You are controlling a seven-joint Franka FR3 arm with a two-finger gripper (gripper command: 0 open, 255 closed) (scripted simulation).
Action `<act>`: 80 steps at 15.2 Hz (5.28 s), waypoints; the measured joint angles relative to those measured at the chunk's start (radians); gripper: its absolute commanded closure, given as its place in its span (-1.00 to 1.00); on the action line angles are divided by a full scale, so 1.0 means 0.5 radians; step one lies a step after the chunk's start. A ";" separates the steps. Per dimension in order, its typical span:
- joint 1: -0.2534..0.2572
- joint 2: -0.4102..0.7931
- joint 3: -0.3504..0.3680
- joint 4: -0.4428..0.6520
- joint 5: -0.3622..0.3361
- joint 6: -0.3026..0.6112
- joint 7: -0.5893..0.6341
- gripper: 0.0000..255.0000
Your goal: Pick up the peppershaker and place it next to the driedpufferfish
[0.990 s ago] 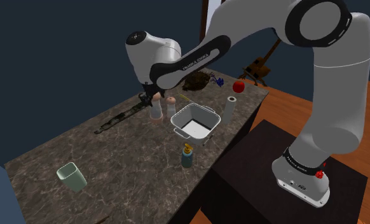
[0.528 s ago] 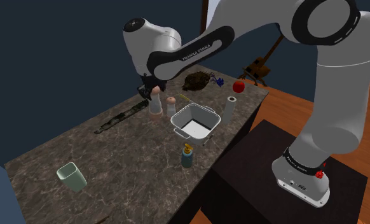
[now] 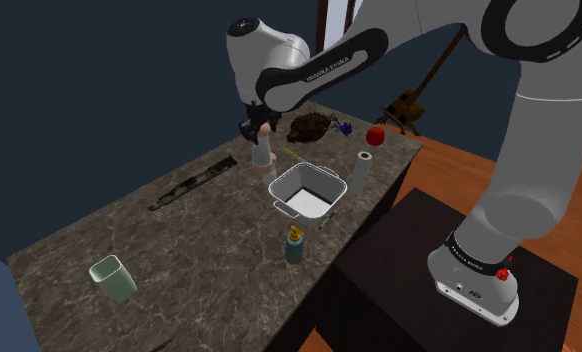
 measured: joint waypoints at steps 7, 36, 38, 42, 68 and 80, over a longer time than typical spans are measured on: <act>-0.253 -0.170 -0.097 -0.246 0.077 0.211 -0.309 1.00; -1.078 0.075 -0.516 0.063 0.392 0.530 -1.704 1.00; -1.131 0.135 -0.531 0.138 0.416 0.529 -1.792 1.00; -1.229 0.281 -0.553 0.354 0.465 0.485 -1.966 1.00; -1.319 0.758 -0.633 0.537 0.435 0.802 -2.071 1.00; -1.293 0.962 -0.682 0.537 0.385 1.006 -2.011 1.00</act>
